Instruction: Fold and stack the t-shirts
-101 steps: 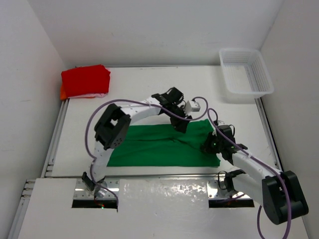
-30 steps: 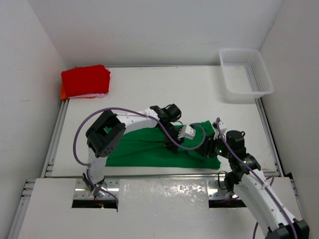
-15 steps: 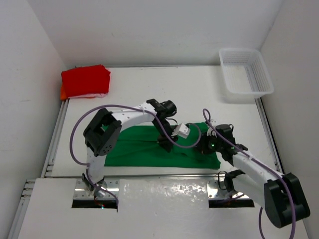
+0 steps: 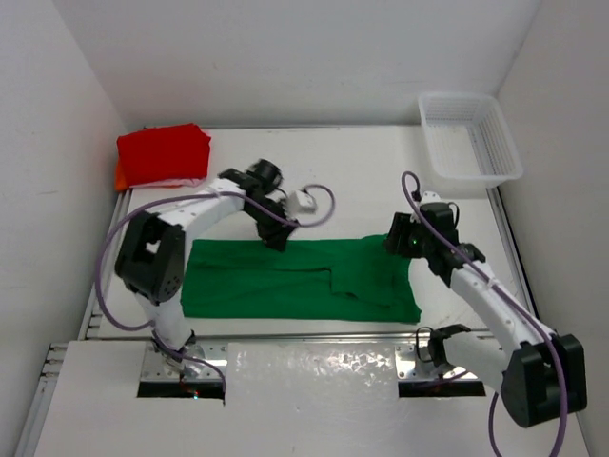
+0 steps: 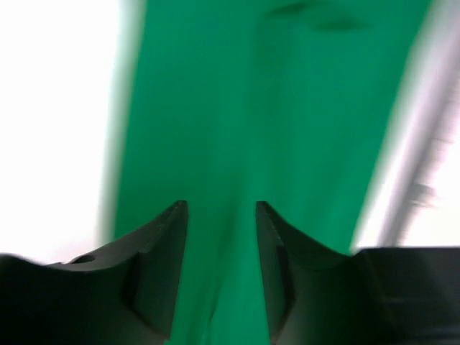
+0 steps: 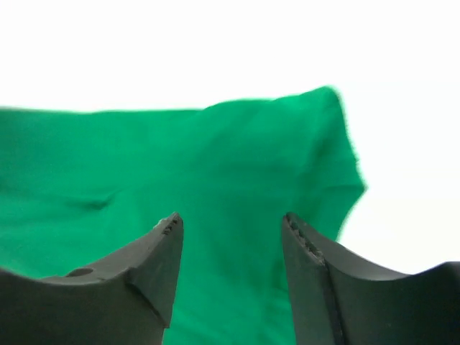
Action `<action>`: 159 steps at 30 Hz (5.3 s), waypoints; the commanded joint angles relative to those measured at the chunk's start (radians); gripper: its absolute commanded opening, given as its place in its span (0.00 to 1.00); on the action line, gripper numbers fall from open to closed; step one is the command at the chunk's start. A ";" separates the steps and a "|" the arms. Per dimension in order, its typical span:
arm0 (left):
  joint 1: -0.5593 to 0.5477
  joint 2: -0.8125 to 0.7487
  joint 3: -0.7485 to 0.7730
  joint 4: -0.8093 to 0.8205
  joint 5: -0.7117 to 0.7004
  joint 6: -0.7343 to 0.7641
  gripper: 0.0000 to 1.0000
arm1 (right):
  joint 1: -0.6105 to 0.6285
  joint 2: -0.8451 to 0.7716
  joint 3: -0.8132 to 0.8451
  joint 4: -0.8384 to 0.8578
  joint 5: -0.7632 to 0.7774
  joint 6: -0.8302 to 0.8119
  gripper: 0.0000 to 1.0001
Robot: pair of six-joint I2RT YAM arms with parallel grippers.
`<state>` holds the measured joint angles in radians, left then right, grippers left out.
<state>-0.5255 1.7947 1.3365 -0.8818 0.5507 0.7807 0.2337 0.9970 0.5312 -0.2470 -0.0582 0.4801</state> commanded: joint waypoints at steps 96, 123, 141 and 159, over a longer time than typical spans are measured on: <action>0.648 -0.023 -0.152 0.084 -0.267 -0.054 0.65 | -0.114 1.741 1.776 -0.016 -0.008 0.202 0.30; 0.558 -0.420 -0.419 0.320 -0.301 -0.265 0.65 | 0.722 0.538 0.306 0.138 0.176 0.282 0.48; 0.575 -0.584 -0.456 0.311 -0.357 -0.290 0.67 | 0.929 0.660 0.030 0.537 0.181 1.144 0.50; 0.575 -0.636 -0.436 0.293 -0.370 -0.298 0.67 | 0.828 0.752 -0.172 0.793 0.152 1.204 0.00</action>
<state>0.0402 1.2137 0.8745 -0.5922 0.1780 0.4950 1.1202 1.7760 0.4519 0.6422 0.0444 1.7496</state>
